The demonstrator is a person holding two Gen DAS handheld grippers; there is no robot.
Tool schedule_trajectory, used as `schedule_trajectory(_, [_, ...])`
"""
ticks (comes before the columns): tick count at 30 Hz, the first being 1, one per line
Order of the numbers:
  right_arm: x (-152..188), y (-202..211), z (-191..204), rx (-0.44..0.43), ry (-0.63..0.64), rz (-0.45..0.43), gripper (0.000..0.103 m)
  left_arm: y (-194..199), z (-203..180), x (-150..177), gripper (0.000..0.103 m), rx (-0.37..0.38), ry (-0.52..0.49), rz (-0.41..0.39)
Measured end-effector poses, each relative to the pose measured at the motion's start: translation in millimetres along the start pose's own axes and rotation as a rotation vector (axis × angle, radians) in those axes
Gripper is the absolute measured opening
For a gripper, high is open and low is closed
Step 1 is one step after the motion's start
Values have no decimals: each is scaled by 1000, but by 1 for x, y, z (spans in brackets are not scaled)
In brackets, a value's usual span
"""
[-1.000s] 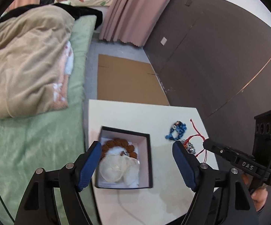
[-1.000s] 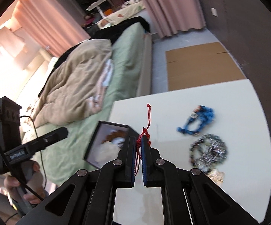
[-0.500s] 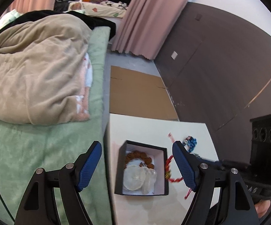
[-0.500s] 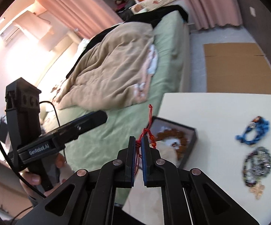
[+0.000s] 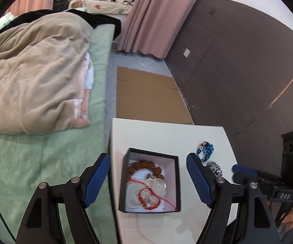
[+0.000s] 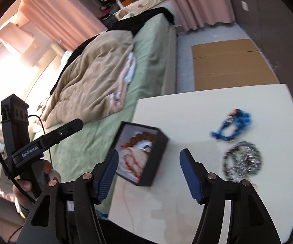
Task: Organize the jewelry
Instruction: 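Place crystal pendant in box with left gripper while right gripper drops red bracelet in, then grasp the silver chain necklace pendant with the left gripper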
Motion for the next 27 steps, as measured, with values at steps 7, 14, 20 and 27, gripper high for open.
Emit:
schedule_trajectory(7, [3,34,-40,58,-51,-46,76,-9,-33,4,78,6,-64,18])
schedule_trajectory(14, [13,53,-79,129,-135,-42,76,-24,-76,12,78,20,-134,46])
schedule_trajectory(20, [19,69,-110,173,-204,-59,76,-40,-112,20,78,31,-202,79])
schedule_trajectory(27, [28,82,-135,180,-241,-77,76,-65,-149,33,74,32,-270,130])
Point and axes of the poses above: each gripper's, at about its wrist camera, not at the fingertips, and y roughly against the way its jaws point, z to its left, x to its underside, the point moved 4 cm from there along -y, roughly the way its jaws point, and after that the axes turned 7 degrees about -x, right-handed, at the moved point
